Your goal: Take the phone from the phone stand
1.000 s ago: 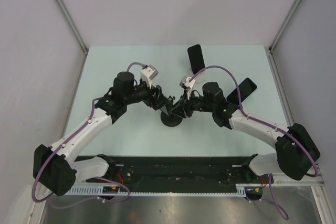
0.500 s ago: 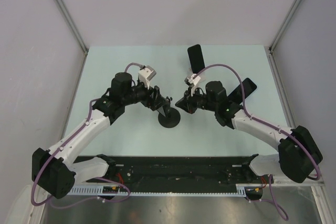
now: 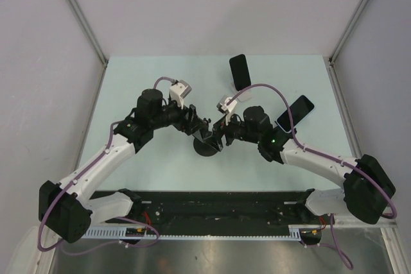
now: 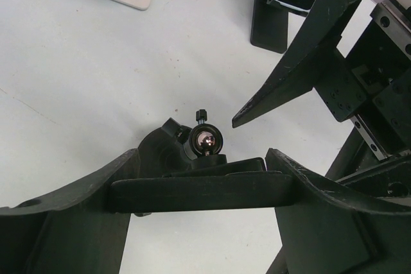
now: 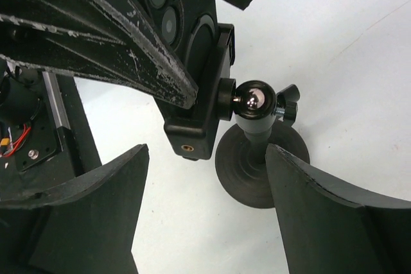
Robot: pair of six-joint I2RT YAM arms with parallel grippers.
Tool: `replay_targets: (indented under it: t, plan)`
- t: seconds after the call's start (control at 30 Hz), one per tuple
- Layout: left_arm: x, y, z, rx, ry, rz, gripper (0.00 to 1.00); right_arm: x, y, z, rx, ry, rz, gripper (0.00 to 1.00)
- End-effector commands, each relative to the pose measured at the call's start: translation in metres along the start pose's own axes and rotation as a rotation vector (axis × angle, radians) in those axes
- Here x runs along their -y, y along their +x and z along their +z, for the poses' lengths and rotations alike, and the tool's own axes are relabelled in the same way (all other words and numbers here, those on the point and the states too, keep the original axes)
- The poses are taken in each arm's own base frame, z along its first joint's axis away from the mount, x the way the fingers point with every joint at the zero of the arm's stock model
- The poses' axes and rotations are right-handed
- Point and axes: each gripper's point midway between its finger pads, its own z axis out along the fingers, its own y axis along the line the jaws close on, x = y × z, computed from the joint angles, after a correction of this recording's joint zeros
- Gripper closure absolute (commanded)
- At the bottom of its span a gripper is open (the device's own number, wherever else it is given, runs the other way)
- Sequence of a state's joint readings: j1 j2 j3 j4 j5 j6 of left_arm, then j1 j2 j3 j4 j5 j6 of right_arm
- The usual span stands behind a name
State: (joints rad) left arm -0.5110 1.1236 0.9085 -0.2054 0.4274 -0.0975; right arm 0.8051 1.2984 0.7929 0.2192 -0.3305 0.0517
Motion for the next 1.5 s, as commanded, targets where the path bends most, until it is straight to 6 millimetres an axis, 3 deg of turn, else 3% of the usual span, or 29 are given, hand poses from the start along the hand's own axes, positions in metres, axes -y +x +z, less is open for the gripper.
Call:
replay_targets:
  t: [0.0, 0.3, 0.47, 0.6, 0.63, 0.7, 0.73, 1.17, 1.47]
  plan:
    - [0.011, -0.029, -0.003, 0.096, 0.028, 0.034, 1.00, -0.001, -0.023, 0.006, 0.094, 0.016, -0.029, 0.22]
    - [0.015, -0.028, -0.002, 0.091, 0.043, 0.033, 1.00, -0.005, -0.021, 0.018, 0.096, 0.002, -0.025, 0.28]
    - [0.016, -0.029, -0.003, 0.095, 0.048, 0.039, 1.00, 0.004, -0.020, 0.019, 0.092, 0.053, -0.017, 0.41]
    - [0.017, -0.029, -0.005, 0.098, 0.052, 0.054, 1.00, 0.007, -0.020, 0.017, 0.090, 0.075, -0.016, 0.66]
    - [0.018, -0.028, -0.005, 0.096, 0.055, 0.057, 1.00, 0.008, -0.021, 0.016, 0.091, 0.077, -0.019, 0.78]
    - [0.019, -0.029, -0.006, 0.097, 0.060, 0.068, 1.00, 0.008, -0.020, 0.014, 0.086, 0.083, -0.018, 0.88]
    - [0.020, -0.029, -0.007, 0.097, 0.068, 0.071, 1.00, 0.010, -0.020, 0.013, 0.083, 0.093, -0.019, 0.99]
    - [0.028, -0.016, -0.008, 0.004, 0.174, 0.129, 1.00, 0.029, -0.017, -0.012, 0.037, 0.096, -0.011, 1.00]
    - [0.025, -0.011, -0.008, -0.030, 0.166, 0.140, 1.00, 0.020, -0.014, -0.018, 0.019, 0.004, -0.007, 1.00]
